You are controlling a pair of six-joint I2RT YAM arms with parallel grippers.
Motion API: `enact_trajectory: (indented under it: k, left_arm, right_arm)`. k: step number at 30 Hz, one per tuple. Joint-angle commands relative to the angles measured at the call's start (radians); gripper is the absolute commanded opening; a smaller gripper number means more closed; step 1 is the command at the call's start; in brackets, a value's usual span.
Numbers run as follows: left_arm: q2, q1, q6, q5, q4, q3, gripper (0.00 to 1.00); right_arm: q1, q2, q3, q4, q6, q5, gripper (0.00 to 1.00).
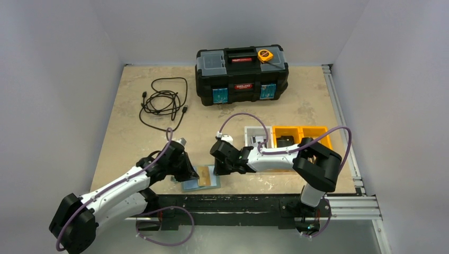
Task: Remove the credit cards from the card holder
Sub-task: Remove the credit card from the card holder.
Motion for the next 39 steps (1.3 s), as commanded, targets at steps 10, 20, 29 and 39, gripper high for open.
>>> enact_trajectory:
  k: [10, 20, 29, 39]
  left_arm:
    - [-0.132, 0.024, 0.070, -0.057, -0.164, 0.103, 0.00]
    - [-0.191, 0.030, 0.071, -0.059, -0.200, 0.147, 0.00]
    - [-0.235, 0.056, 0.056, -0.015, -0.170, 0.174, 0.00]
    - [-0.343, 0.170, -0.085, 0.213, 0.133, 0.096, 0.00]
  right_arm:
    - [-0.013, -0.008, 0.000, -0.113, -0.040, 0.037, 0.00]
    - [-0.014, -0.058, 0.087, -0.138, -0.073, 0.038, 0.22]
    - [-0.067, -0.208, 0.088, -0.098, -0.092, -0.021, 0.59]
    - [-0.216, -0.441, -0.173, 0.315, -0.030, -0.318, 0.90]
